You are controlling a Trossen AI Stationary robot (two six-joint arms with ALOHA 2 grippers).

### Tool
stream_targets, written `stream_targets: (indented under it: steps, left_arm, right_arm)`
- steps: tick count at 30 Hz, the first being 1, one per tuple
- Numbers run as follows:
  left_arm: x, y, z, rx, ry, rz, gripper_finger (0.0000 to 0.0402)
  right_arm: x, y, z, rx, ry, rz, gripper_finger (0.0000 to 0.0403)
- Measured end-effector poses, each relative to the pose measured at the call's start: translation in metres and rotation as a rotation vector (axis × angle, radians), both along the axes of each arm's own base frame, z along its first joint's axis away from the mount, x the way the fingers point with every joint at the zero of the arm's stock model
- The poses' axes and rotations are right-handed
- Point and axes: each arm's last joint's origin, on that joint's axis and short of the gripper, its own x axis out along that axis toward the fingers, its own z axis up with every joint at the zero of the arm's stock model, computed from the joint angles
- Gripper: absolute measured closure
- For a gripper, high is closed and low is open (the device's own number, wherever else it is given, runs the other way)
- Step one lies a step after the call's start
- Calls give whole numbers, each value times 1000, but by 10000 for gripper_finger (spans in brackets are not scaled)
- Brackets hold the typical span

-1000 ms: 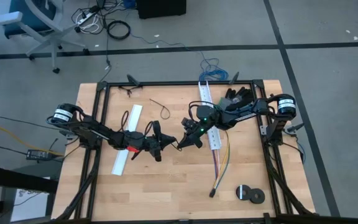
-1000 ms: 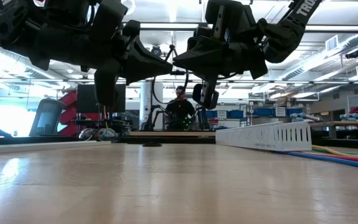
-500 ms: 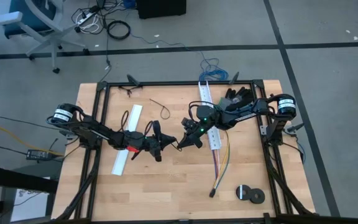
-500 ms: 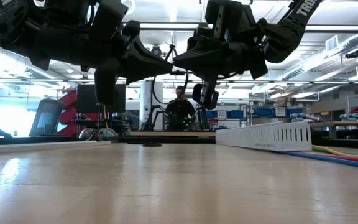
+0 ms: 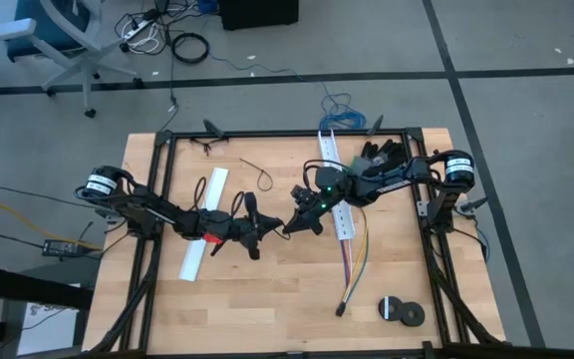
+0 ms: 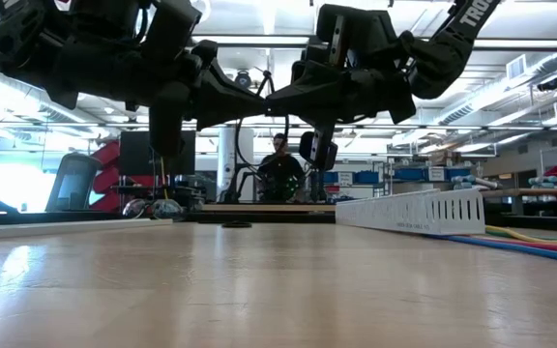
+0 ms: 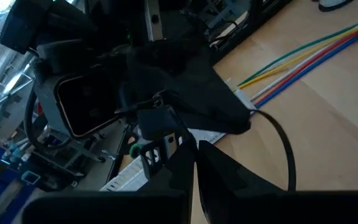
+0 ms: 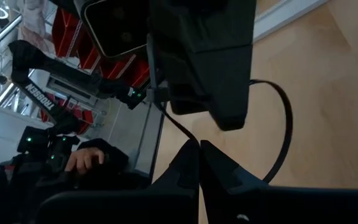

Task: Ziptie cables
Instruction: Prepare the black zip tie

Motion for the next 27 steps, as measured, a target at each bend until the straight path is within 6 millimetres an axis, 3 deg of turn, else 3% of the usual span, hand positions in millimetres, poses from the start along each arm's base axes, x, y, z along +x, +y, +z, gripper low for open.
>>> stream_targets:
  steps: [9, 17, 27]
  left_arm:
    - [-1, 2, 0, 90, 19, 76, 372]
    - [-1, 0, -5, 174, 81, 3, 395]
    - [-1, -1, -6, 194, 97, -38, 399]
  right_arm:
    - [-1, 2, 0, 69, 36, 60, 403]
    - [-5, 3, -7, 139, 146, 134, 403]
    - [-4, 3, -5, 105, 104, 123, 403]
